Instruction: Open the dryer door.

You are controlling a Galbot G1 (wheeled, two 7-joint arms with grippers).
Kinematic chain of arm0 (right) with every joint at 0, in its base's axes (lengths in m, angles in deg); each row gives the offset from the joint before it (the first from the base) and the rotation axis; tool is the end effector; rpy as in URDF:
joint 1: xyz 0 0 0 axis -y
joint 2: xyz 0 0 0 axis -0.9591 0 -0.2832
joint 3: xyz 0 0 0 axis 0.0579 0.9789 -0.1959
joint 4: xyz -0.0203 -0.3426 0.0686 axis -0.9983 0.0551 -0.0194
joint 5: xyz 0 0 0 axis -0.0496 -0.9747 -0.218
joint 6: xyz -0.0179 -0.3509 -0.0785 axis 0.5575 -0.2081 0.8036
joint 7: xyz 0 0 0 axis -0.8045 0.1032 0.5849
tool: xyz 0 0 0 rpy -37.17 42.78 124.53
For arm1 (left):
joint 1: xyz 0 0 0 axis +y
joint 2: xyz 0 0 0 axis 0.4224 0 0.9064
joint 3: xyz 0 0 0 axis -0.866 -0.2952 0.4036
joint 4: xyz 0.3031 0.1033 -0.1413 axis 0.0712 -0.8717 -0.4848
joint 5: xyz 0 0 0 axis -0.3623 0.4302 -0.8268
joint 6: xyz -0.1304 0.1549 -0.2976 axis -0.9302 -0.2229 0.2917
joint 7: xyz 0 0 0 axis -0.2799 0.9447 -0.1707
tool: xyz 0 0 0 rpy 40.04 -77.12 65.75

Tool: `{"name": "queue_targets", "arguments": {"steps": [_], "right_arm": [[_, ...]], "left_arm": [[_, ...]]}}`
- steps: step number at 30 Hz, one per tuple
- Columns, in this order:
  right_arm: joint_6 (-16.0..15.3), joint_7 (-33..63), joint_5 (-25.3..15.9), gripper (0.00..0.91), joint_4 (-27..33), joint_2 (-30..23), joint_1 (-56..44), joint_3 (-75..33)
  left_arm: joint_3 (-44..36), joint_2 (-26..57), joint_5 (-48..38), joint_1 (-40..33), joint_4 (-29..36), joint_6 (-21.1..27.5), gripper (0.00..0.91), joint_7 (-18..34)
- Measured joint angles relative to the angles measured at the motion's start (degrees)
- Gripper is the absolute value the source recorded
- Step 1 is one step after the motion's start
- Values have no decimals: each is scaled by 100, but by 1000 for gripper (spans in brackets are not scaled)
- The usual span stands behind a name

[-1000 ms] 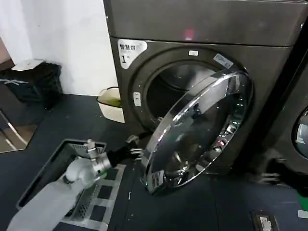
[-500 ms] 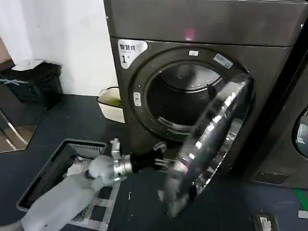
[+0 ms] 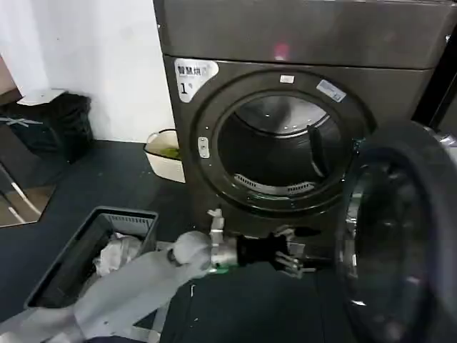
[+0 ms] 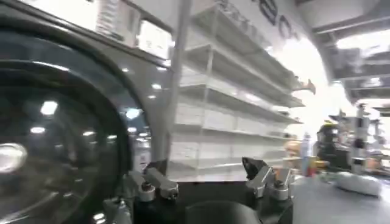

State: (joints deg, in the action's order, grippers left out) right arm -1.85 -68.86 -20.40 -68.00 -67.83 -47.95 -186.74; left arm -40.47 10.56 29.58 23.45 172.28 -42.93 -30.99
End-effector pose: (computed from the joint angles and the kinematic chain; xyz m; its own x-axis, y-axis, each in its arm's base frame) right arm 0.0048 -0.4837 -0.0990 -0.5098 0.8378 -0.1954 0.8603 0.4960 -0.1177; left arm 0.4186 -0.1272 -0.2397 0.0452 0.9892 -0.1396 0.9886 -0.0644 -0.1359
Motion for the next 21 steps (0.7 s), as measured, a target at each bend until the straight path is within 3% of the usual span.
{"name": "queue_targets", "arguments": {"steps": [4, 8, 21], "right_arm": [[-55, 16, -20, 907, -51, 11, -135, -230], [271, 129, -170, 907, 30, 81, -242, -472], [338, -8, -168, 907, 334, 116, -557, -1026]], "left_arm": [[-107, -296, 76, -108, -277, -35, 907, 91], [-73, -617, 99, -135, -502, -8, 907, 243], [-118, -1677, 743, -256, -1110, -236, 907, 1038]]}}
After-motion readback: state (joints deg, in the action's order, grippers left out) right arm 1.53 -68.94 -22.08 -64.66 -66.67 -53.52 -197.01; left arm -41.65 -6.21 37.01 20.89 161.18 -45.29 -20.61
